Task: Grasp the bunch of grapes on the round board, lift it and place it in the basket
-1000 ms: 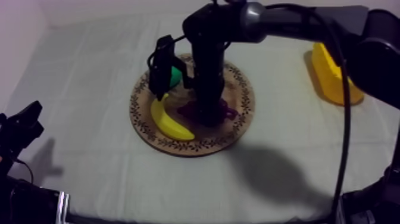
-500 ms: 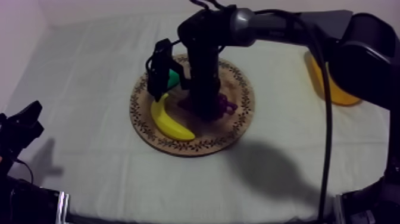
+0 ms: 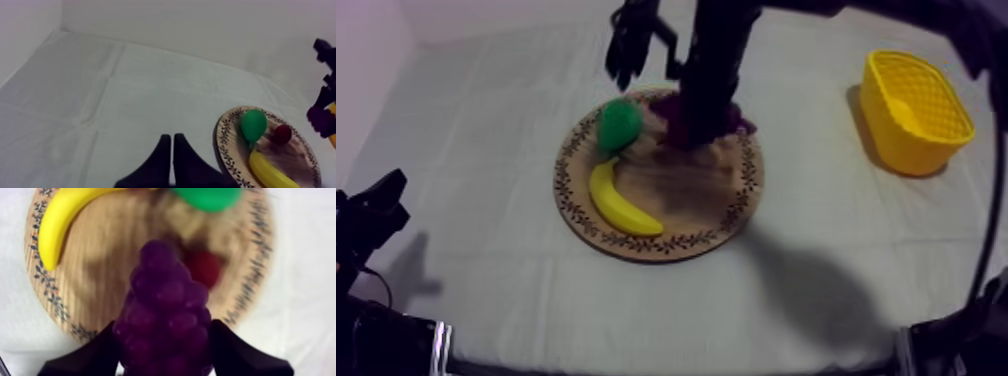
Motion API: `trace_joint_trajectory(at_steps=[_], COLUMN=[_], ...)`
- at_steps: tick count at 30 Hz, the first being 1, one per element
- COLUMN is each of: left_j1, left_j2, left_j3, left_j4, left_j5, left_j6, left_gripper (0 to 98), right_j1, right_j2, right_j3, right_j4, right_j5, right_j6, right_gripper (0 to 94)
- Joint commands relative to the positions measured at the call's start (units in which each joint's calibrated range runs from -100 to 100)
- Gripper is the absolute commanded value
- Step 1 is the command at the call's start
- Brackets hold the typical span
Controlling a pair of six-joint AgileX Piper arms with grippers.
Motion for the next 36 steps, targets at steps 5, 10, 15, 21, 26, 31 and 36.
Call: trace_joint_trajectory(at_steps=[5,10,15,21,26,31,36], left_j1=[0.00,0.00,0.00,0.00,0.00,0.00,0.00], left_j2=[0.00,0.00,0.00,0.00,0.00,0.00,0.00], left_j3=[-0.03,-0.03,-0.03,-0.03,-0.03,-0.03,-0.03], left_j4=[-0.03,-0.03,-0.03,-0.03,-0.03,-0.03,-0.03], left_j5=[-0.05,-0.05,-0.05,-0.05,-0.05,-0.05,-0.05], left_j6=[0.01,0.05,0.06,0.06,0.06,0.06,0.06], left_gripper=[0.1,0.1,0.1,0.1,0.1,0.1,0.1], right_j1=[4.41,9.68,15.25,21.66,26.50,30.87,34.04], right_j2=[-12.79,-20.76,-25.77,-28.49,-28.97,-28.11,-25.88], right_j3=[6.32,12.63,16.42,19.27,20.73,22.10,22.76], right_j4=[0.11,0.02,0.30,0.96,1.38,1.45,1.13], right_j5=[-5.61,-12.90,-18.52,-24.44,-28.96,-31.84,-31.68], right_j6=[-1.73,-2.67,-3.93,-6.06,-9.02,-11.09,-11.07], right_gripper=[33.5,33.7,33.2,33.0,32.4,30.6,29.8])
